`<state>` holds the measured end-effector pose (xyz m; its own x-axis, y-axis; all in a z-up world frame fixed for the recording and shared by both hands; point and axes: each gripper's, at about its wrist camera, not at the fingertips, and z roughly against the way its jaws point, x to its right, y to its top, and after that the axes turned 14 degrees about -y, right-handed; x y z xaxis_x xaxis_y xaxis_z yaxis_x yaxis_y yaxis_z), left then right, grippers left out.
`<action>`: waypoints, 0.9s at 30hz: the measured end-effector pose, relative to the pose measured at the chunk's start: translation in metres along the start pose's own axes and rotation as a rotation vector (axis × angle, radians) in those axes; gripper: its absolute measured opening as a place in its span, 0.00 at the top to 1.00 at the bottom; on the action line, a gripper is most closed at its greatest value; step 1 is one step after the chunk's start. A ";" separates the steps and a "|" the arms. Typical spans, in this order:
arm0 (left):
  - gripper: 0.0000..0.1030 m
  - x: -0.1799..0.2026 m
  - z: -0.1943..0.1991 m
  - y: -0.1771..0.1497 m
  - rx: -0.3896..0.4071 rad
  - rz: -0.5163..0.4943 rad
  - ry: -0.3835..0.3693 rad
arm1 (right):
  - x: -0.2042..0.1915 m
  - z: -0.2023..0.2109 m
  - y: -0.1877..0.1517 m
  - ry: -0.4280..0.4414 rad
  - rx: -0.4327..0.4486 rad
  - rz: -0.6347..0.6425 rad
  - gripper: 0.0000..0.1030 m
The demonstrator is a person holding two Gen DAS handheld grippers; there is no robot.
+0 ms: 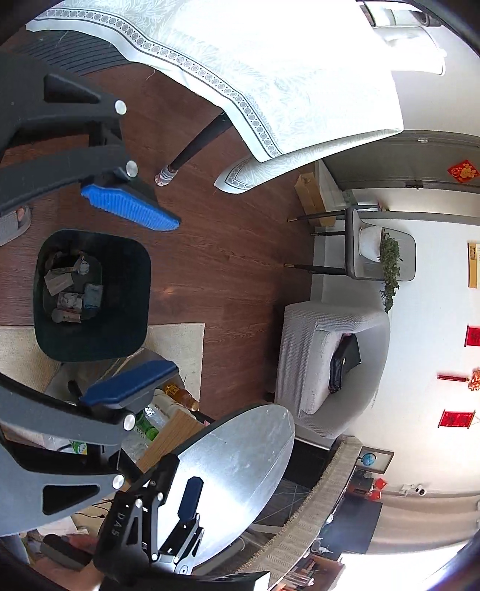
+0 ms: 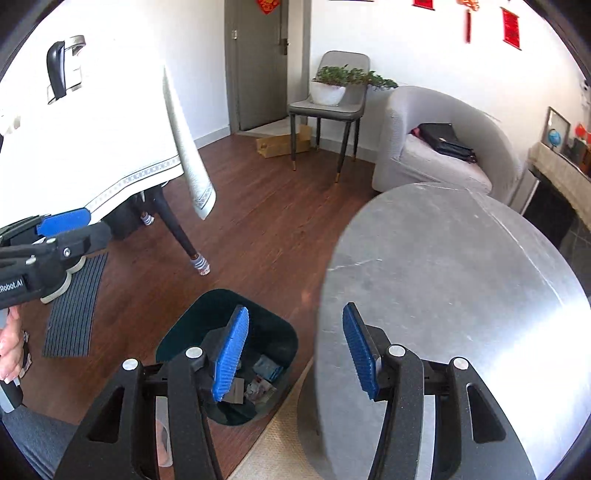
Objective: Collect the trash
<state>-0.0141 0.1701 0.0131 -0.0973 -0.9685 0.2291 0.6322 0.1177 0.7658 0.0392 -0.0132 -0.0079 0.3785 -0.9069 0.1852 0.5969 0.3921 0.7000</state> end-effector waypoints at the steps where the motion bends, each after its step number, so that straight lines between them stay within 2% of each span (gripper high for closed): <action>1: 0.18 0.005 0.002 -0.002 0.009 -0.004 -0.004 | 0.012 0.002 -0.004 -0.012 -0.002 -0.019 0.45; 3: 0.10 0.014 0.006 -0.007 0.037 0.004 0.003 | 0.035 0.008 -0.012 -0.035 -0.005 -0.061 0.38; 4: 0.09 0.019 0.008 -0.011 0.043 0.004 0.003 | 0.048 0.013 -0.017 -0.051 -0.002 -0.085 0.33; 6: 0.09 0.032 0.012 -0.019 0.062 -0.015 0.011 | 0.071 0.021 -0.027 -0.081 0.003 -0.125 0.29; 9: 0.07 0.049 0.013 -0.028 0.082 -0.049 0.064 | 0.102 0.034 -0.043 -0.136 0.016 -0.164 0.21; 14: 0.07 0.060 0.002 -0.043 0.028 -0.050 0.042 | 0.141 0.048 -0.066 -0.190 0.026 -0.200 0.13; 20: 0.05 0.064 -0.003 -0.049 0.029 -0.053 0.063 | 0.163 0.056 -0.084 -0.173 0.025 -0.199 0.11; 24: 0.05 0.066 -0.003 -0.050 0.039 -0.059 0.067 | 0.170 0.061 -0.087 -0.102 0.042 -0.208 0.10; 27: 0.05 0.067 -0.005 -0.051 0.018 -0.050 0.080 | 0.171 0.064 -0.090 -0.060 0.043 -0.194 0.10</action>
<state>-0.0491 0.0983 -0.0134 -0.0664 -0.9876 0.1420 0.6142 0.0717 0.7858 0.0053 -0.2131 0.0049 0.2154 -0.9729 0.0836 0.6233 0.2029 0.7552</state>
